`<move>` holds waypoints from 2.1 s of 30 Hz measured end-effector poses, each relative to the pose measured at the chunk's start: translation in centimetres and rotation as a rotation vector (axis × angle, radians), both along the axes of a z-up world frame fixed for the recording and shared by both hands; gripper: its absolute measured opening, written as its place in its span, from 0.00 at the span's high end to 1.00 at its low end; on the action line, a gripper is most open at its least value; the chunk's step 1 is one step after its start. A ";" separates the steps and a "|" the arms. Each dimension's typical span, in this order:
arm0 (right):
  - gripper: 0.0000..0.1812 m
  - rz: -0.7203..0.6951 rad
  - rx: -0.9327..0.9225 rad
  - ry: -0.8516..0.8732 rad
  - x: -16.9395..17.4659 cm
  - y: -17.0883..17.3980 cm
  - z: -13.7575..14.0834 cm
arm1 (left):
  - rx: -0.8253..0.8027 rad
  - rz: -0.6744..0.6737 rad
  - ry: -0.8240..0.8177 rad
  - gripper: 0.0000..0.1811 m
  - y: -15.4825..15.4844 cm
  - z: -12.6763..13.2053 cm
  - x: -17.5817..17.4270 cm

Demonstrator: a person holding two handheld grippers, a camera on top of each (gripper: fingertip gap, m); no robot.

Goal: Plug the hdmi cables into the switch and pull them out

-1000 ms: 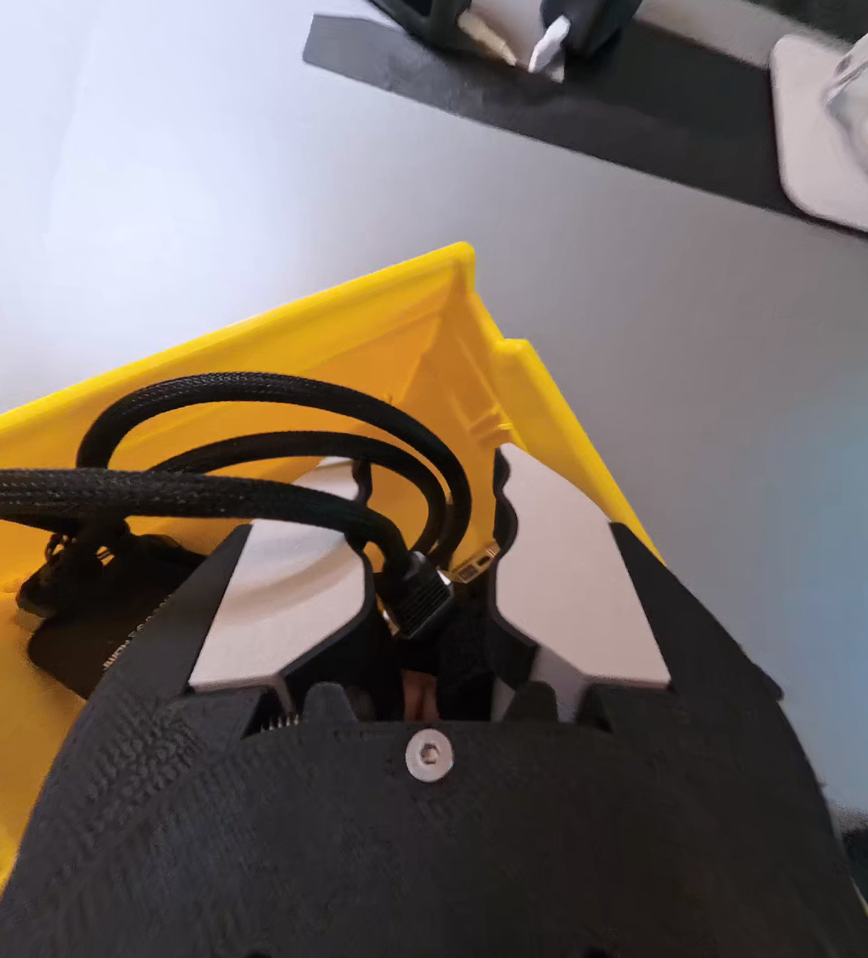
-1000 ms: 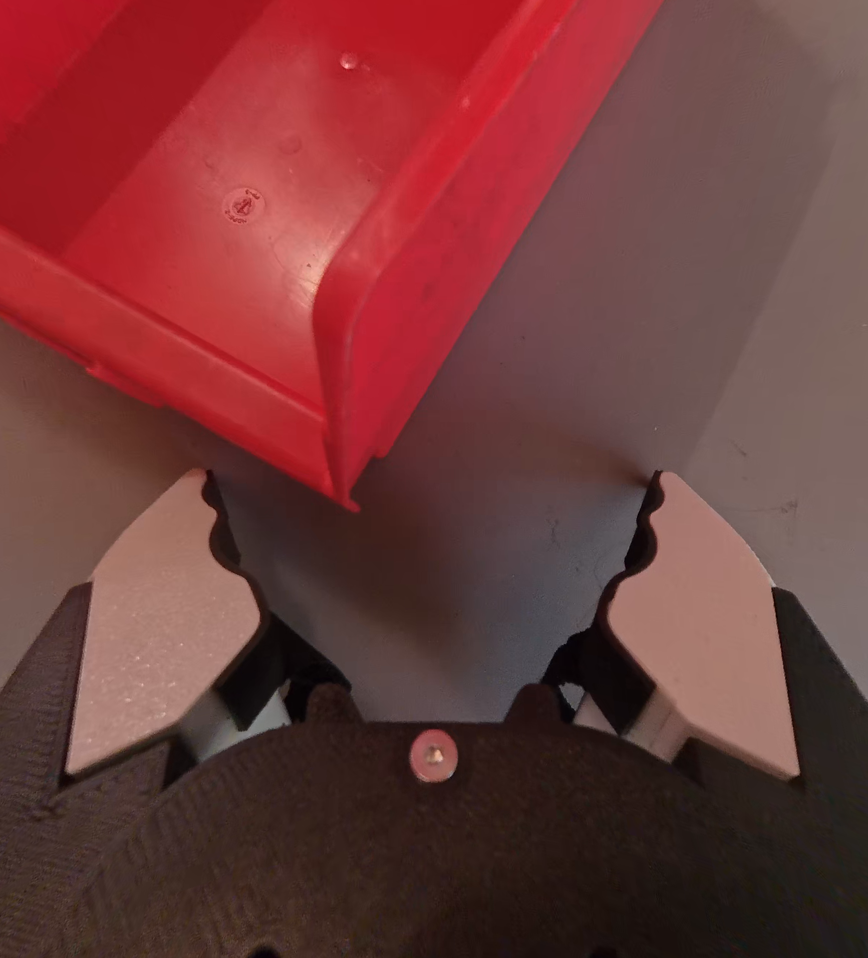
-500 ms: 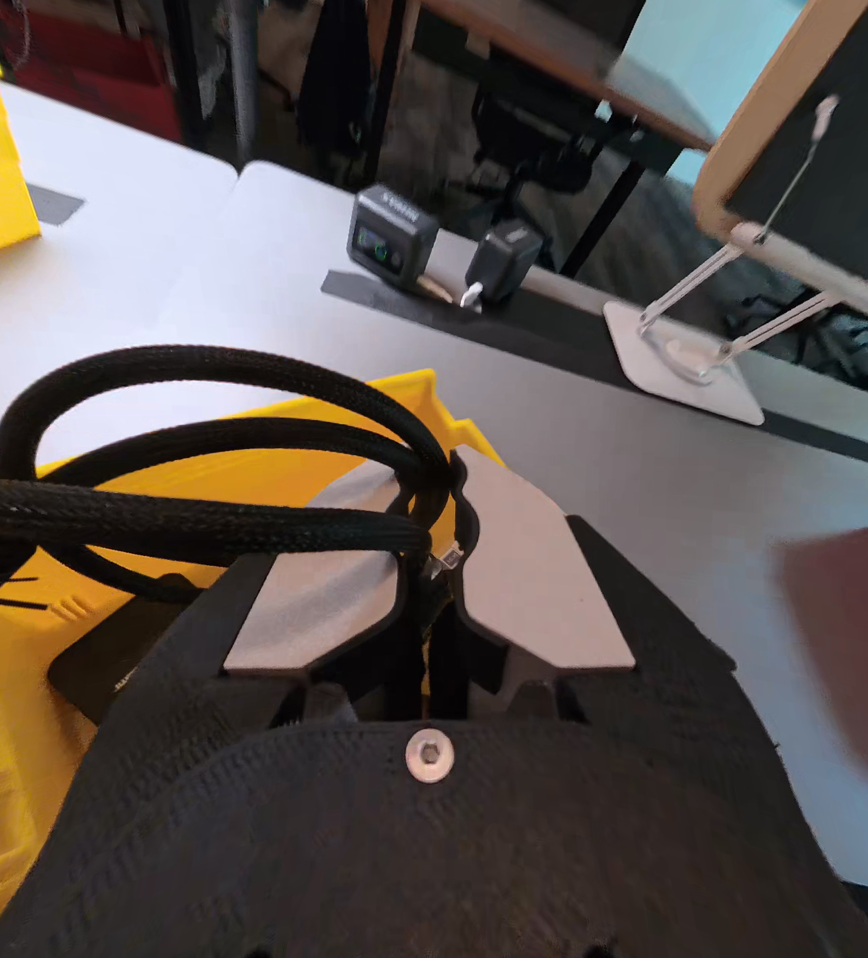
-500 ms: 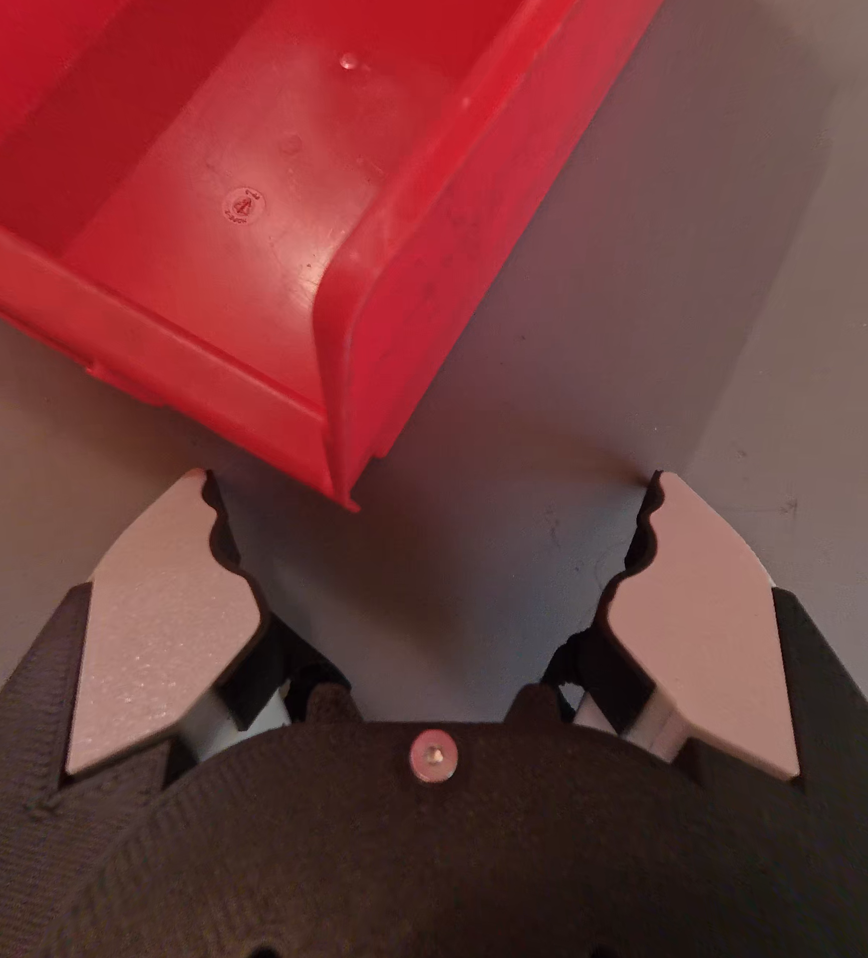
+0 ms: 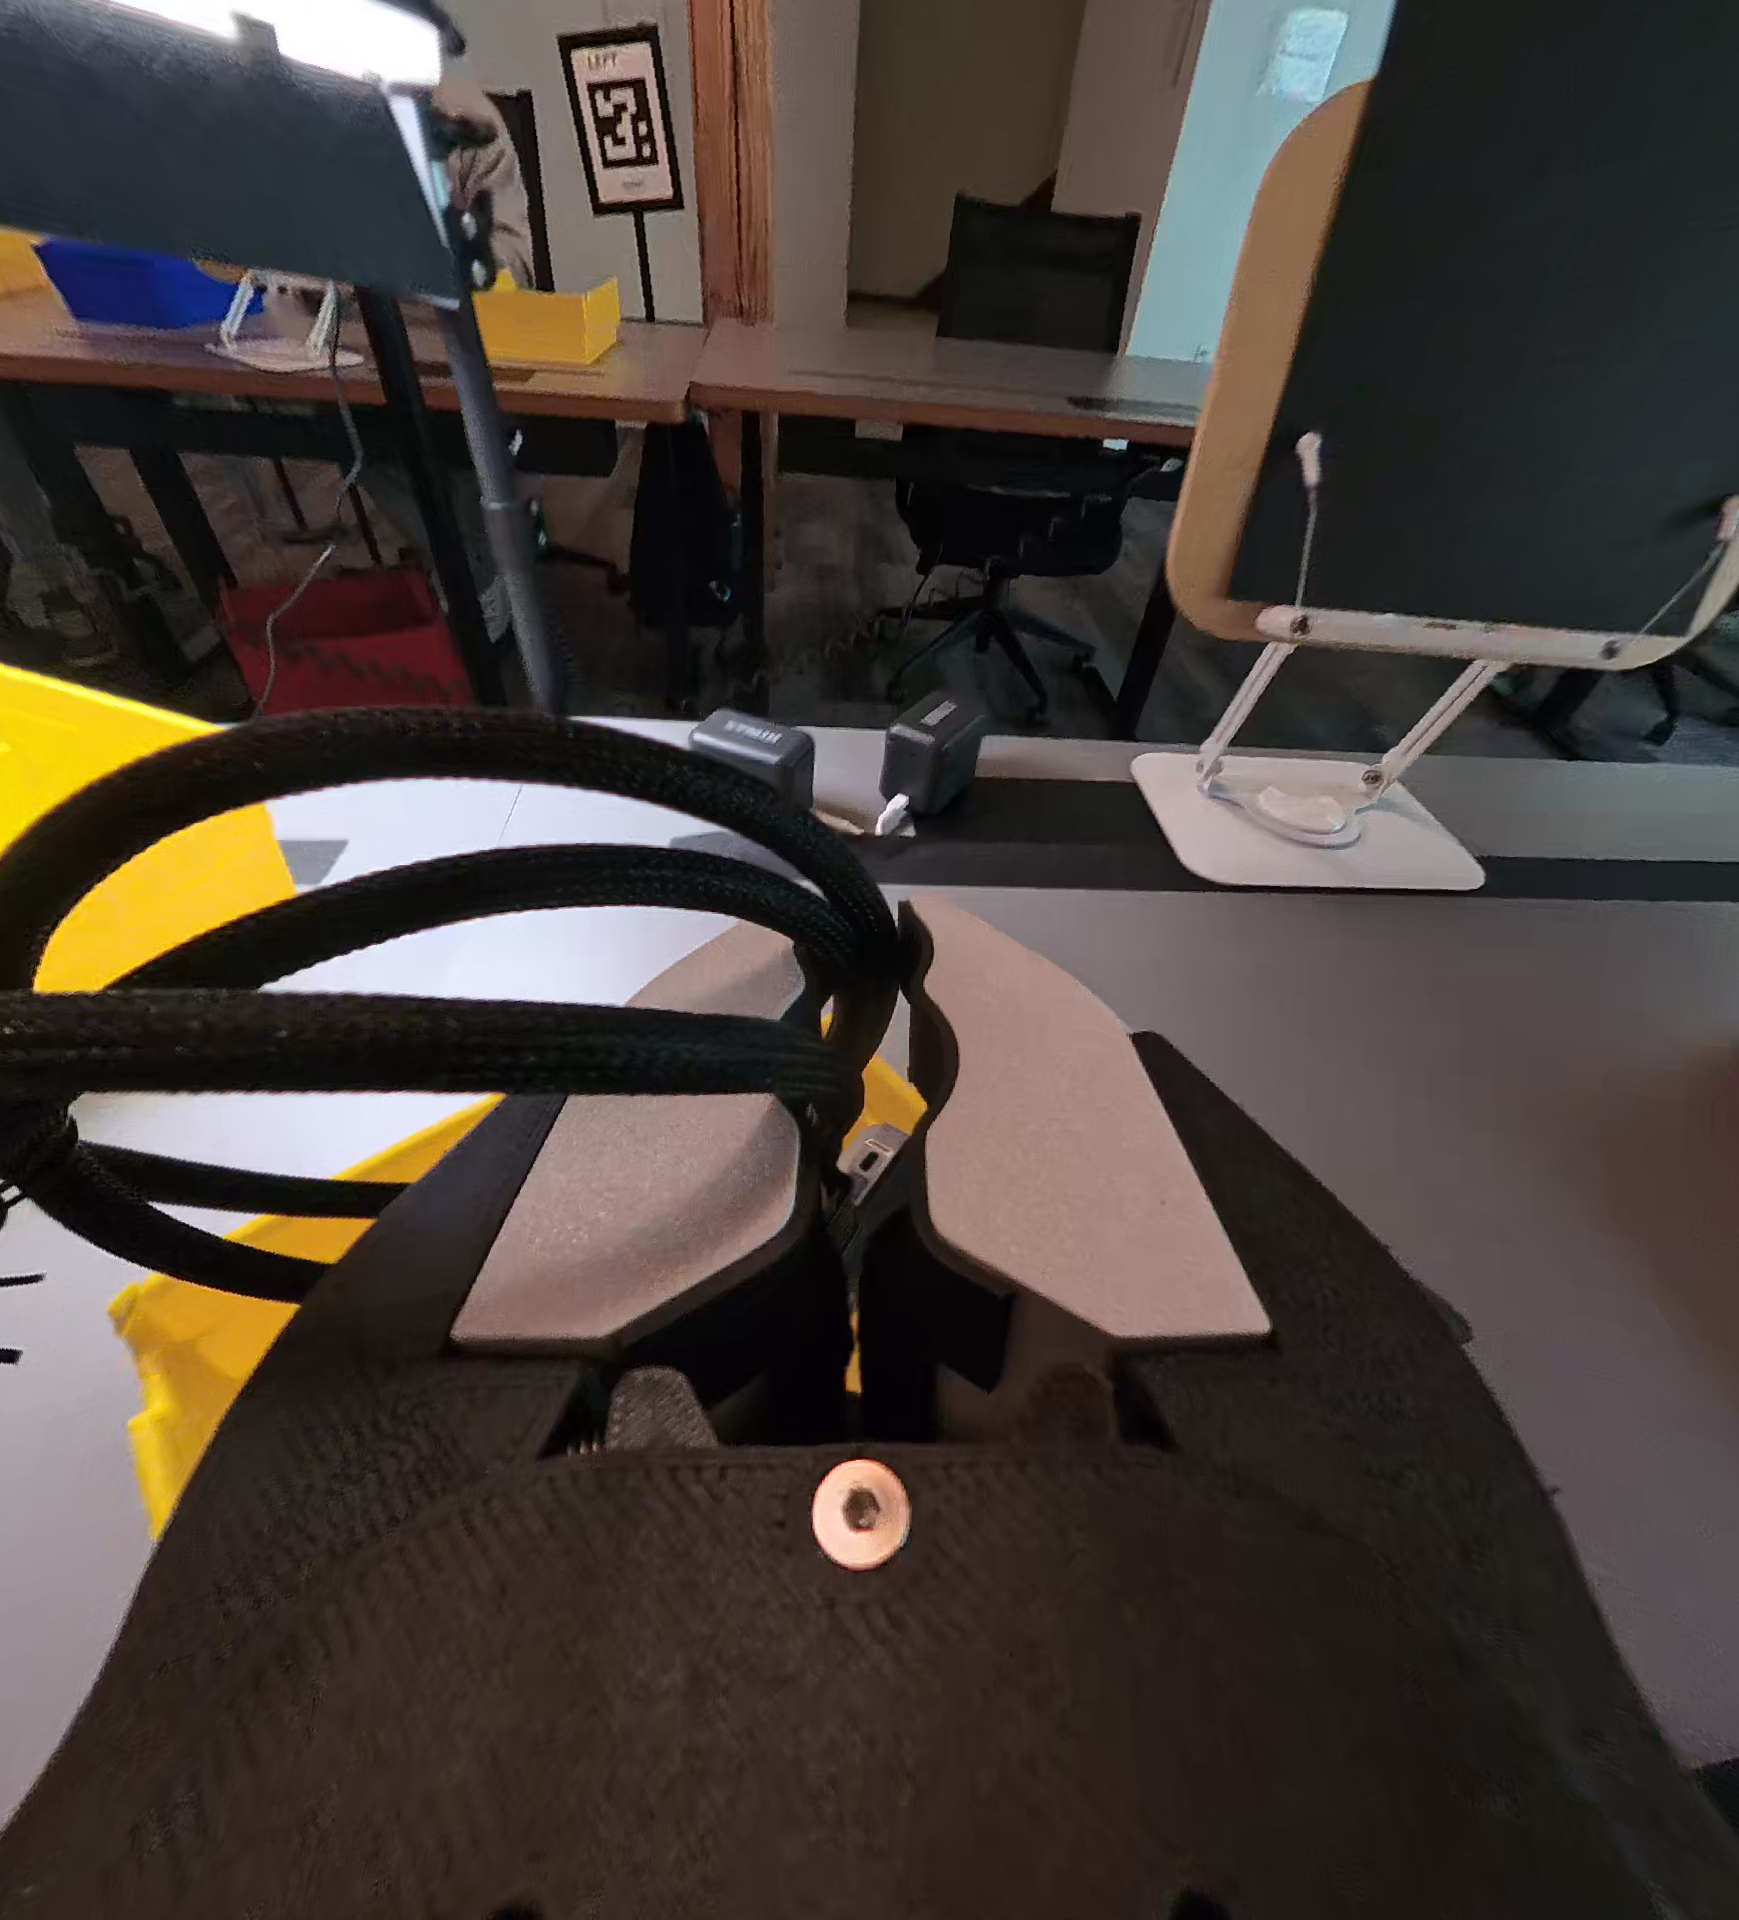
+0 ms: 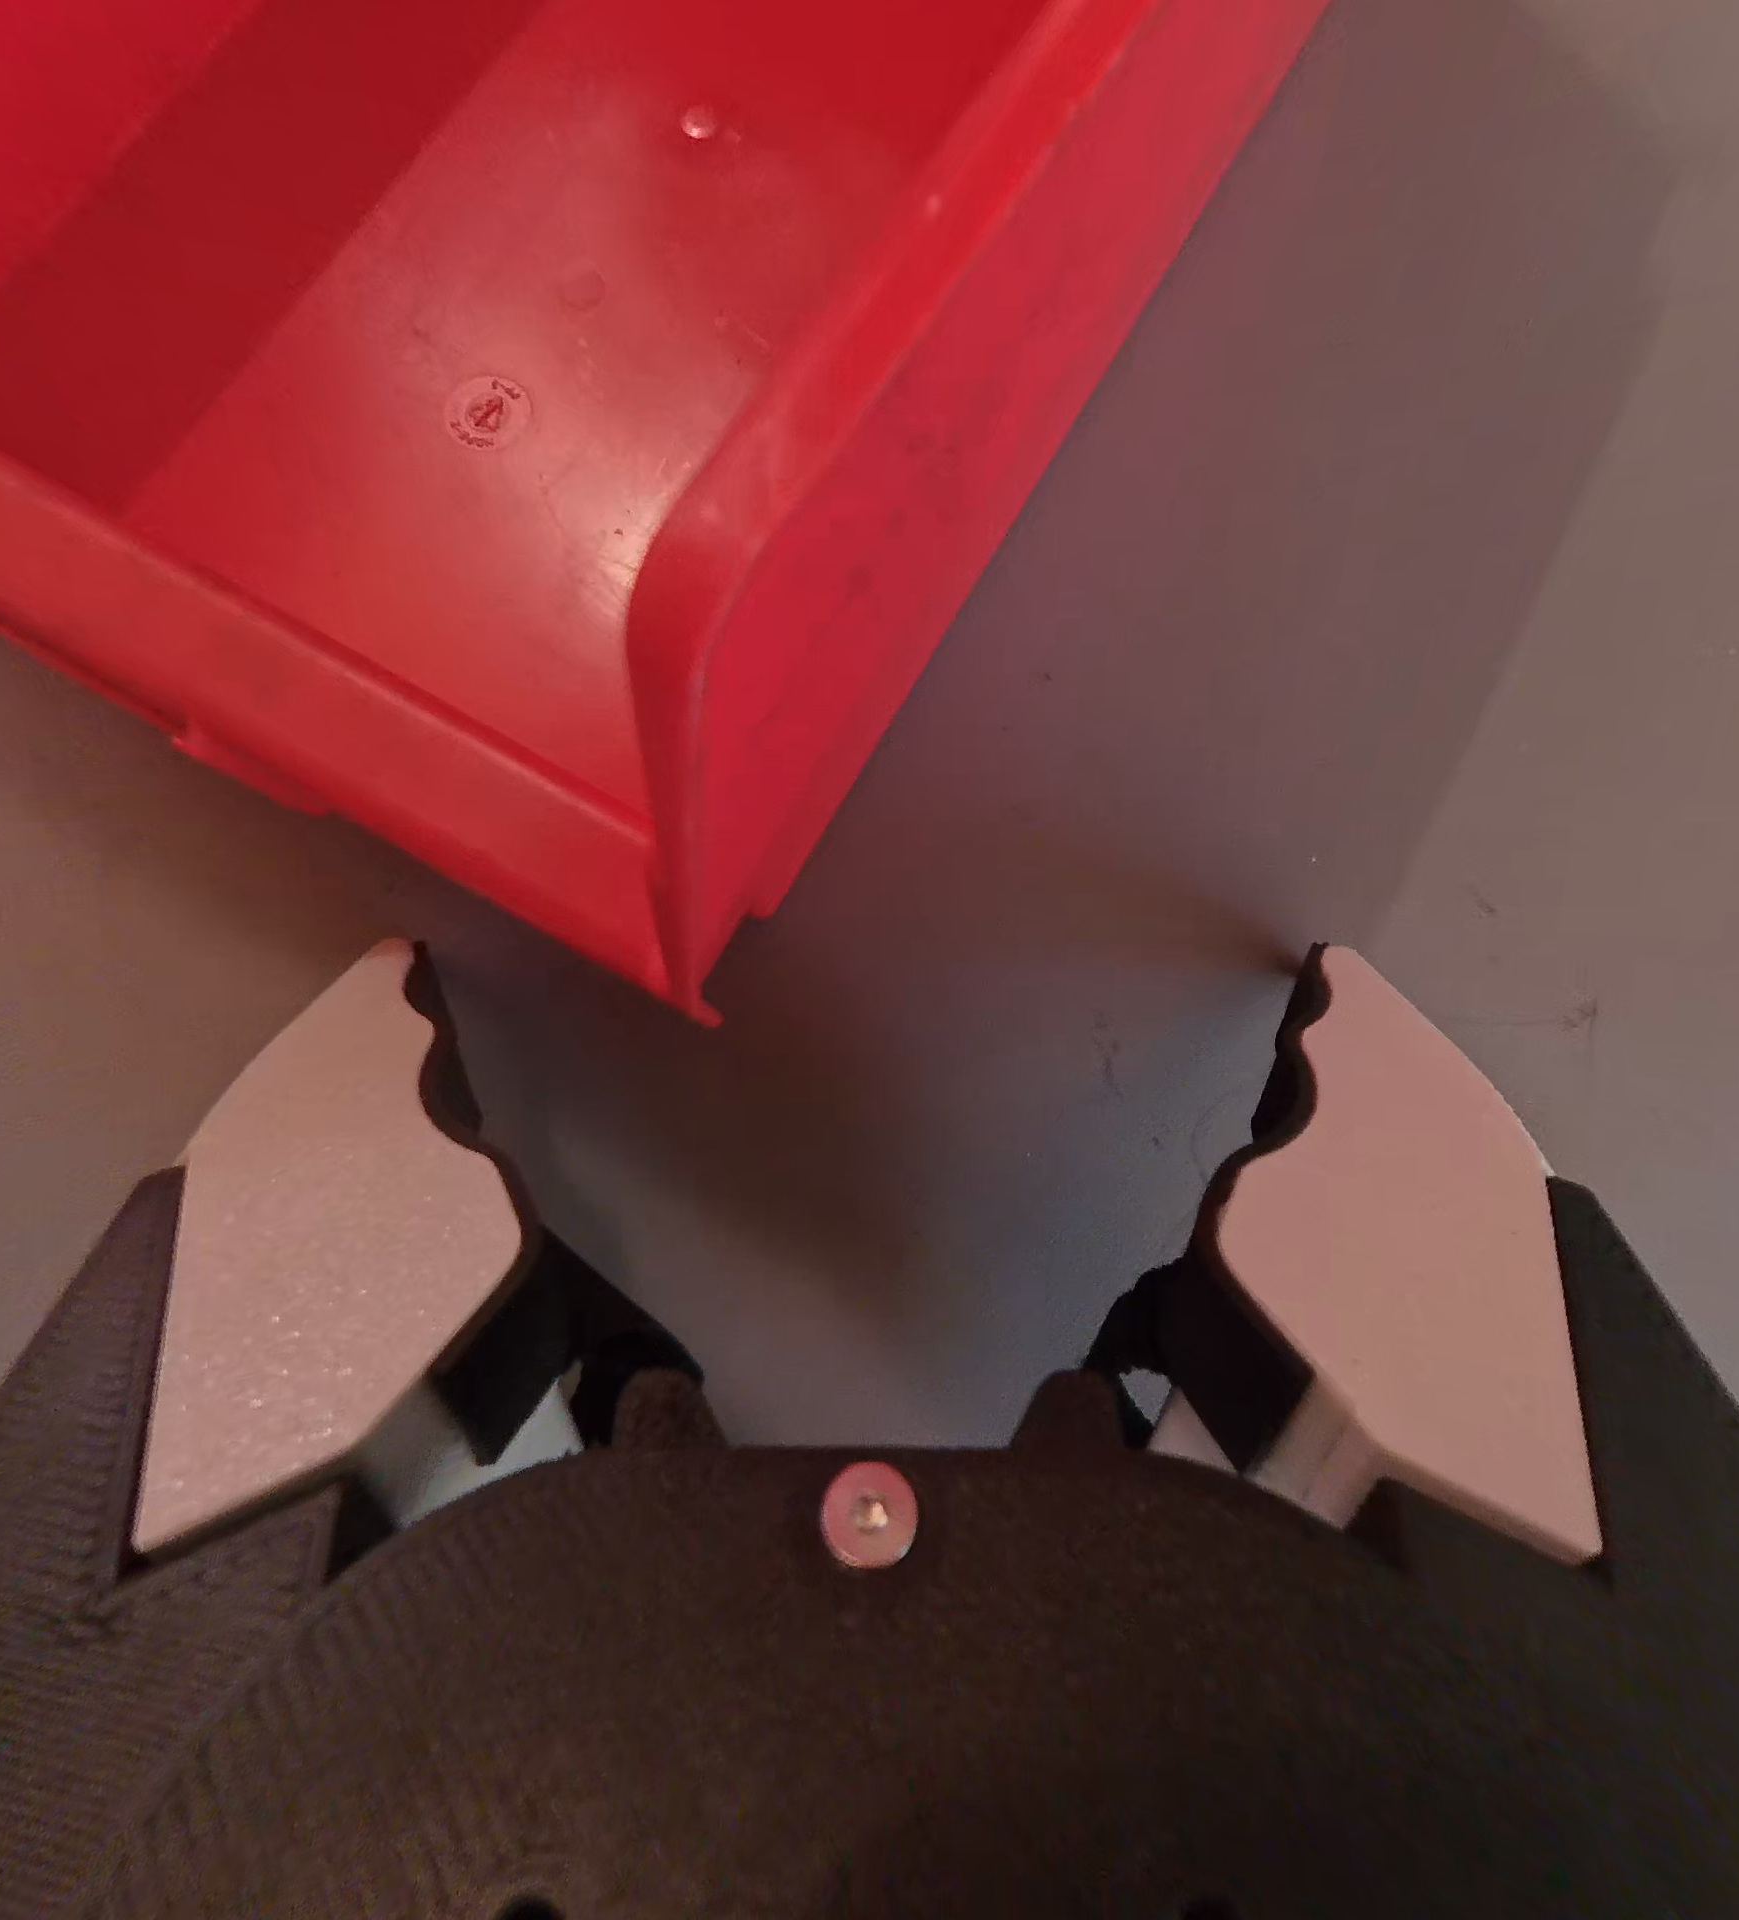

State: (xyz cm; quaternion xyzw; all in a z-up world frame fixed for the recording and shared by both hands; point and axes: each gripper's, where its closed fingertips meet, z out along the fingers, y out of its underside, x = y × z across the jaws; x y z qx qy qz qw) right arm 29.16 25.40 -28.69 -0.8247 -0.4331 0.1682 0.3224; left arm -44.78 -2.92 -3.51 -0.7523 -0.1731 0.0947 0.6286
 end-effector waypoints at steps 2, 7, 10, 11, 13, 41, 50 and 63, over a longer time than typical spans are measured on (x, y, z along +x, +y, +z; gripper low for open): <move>0.19 0.000 0.000 0.000 0.0 0.0 0.0 | 0.031 -0.024 0.022 0.94 0.3 1.1 1.6; 0.19 0.000 0.000 0.000 0.0 0.0 0.0 | 0.081 -0.121 0.111 0.94 0.7 4.1 6.2; 0.19 0.000 0.000 0.000 0.0 0.0 0.0 | 0.112 -0.165 0.176 0.95 0.6 6.3 8.5; 0.19 0.000 0.000 0.000 0.0 0.0 0.0 | 0.123 -0.175 0.196 0.95 0.6 6.9 9.3; 0.19 0.000 0.000 0.000 0.0 0.0 0.0 | 0.140 -0.193 0.229 0.95 0.4 7.7 10.8; 0.19 0.000 0.000 0.000 0.0 0.1 0.0 | 0.191 -0.728 0.165 0.96 2.4 1.5 34.8; 0.19 0.002 0.000 0.000 -0.1 0.1 0.0 | 0.158 -0.782 0.142 0.96 2.5 -0.4 36.3; 0.19 -0.073 -0.006 -0.007 -0.5 0.4 0.0 | 0.156 -0.803 0.111 0.96 2.8 -1.7 35.9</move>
